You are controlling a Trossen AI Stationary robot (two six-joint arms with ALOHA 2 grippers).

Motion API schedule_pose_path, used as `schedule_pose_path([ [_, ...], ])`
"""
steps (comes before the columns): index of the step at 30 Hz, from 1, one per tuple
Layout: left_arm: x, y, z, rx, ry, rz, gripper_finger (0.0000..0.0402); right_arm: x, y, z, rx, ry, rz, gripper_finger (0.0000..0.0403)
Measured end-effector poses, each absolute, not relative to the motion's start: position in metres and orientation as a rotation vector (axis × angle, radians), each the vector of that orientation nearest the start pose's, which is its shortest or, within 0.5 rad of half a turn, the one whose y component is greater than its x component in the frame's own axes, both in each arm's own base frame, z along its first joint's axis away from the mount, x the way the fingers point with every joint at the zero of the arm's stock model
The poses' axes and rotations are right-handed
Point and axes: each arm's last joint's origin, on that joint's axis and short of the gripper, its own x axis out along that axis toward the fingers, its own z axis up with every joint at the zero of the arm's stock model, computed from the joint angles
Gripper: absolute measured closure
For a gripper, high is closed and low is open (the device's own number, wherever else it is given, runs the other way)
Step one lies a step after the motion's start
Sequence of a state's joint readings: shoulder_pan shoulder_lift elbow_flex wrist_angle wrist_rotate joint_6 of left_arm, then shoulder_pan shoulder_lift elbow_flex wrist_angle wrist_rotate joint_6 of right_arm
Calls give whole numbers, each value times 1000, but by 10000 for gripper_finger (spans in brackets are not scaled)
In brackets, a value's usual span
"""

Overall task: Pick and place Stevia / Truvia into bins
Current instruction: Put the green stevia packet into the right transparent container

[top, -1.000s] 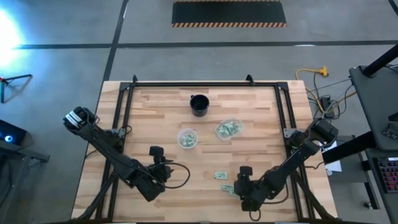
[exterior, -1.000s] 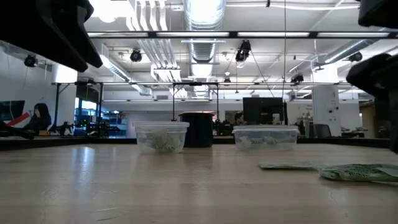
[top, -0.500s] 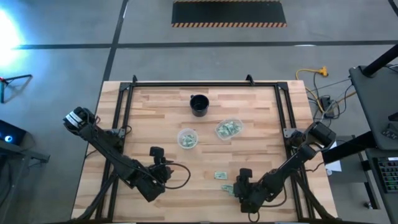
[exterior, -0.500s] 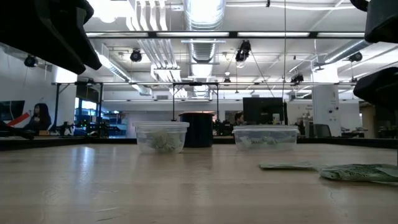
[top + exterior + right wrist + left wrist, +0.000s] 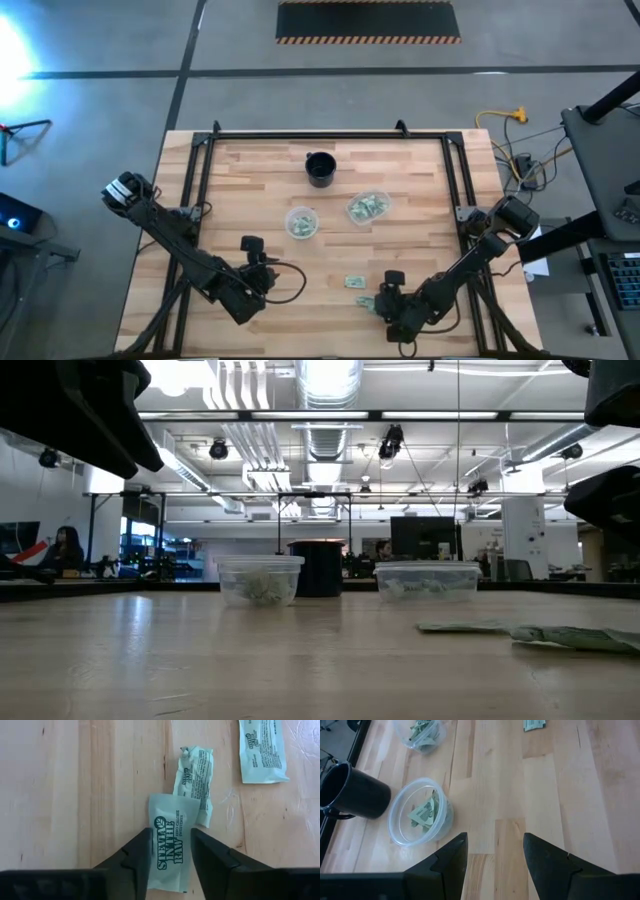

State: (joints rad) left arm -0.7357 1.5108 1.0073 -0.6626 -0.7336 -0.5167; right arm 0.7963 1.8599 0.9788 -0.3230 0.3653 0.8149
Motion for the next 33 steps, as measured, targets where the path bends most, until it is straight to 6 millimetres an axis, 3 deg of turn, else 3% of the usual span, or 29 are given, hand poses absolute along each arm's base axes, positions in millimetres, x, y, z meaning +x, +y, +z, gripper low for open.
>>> schedule_pose_path([
  [18,223,-175,219,296,817,214,226,231,226,125,26,1087,-49,379],
  [24,223,-175,219,297,818,214,226,227,221,138,4,1074,-72,393],
  [33,223,-175,219,296,817,214,226,224,202,163,-176,926,-214,394],
])
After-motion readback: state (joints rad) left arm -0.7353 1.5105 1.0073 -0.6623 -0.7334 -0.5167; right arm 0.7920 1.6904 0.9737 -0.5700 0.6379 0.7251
